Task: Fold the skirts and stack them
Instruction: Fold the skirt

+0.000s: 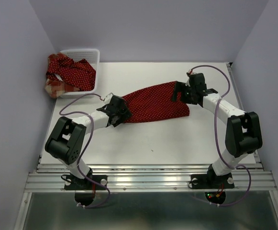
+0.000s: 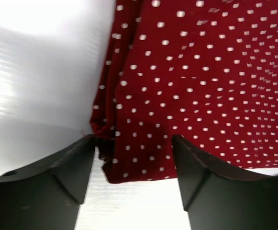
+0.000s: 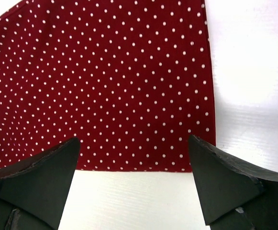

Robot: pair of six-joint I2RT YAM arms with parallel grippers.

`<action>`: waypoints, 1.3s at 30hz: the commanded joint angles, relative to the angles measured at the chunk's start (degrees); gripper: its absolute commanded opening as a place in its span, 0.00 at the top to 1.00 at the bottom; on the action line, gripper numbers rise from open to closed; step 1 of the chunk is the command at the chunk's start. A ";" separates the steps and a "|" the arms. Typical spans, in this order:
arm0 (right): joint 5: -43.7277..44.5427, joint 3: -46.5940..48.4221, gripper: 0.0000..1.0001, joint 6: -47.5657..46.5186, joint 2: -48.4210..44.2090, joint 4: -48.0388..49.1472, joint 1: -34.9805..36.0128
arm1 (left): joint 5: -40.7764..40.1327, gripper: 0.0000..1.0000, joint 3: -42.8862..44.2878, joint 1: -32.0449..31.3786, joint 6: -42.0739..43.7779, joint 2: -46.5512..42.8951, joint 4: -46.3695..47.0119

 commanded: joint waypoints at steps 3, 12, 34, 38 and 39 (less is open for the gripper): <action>-0.02 -2.19 0.00 -0.15 -4.42 4.53 0.24 | -1.97 0.01 -4.23 -2.09 -2.37 -3.83 -8.52; 0.51 -0.70 0.00 -2.79 -4.25 4.53 0.24 | -6.81 0.01 1.91 0.02 7.19 -6.31 -7.39; 1.03 0.53 0.00 -5.34 -2.40 3.66 0.24 | 8.48 0.42 13.17 6.09 17.76 14.17 0.35; 1.65 0.44 0.00 -5.25 -2.49 3.66 0.24 | 8.83 0.60 12.29 6.09 18.46 14.00 0.26; 1.30 0.26 0.00 -5.17 -2.58 3.65 0.24 | 8.66 0.64 12.12 6.00 18.55 14.00 0.26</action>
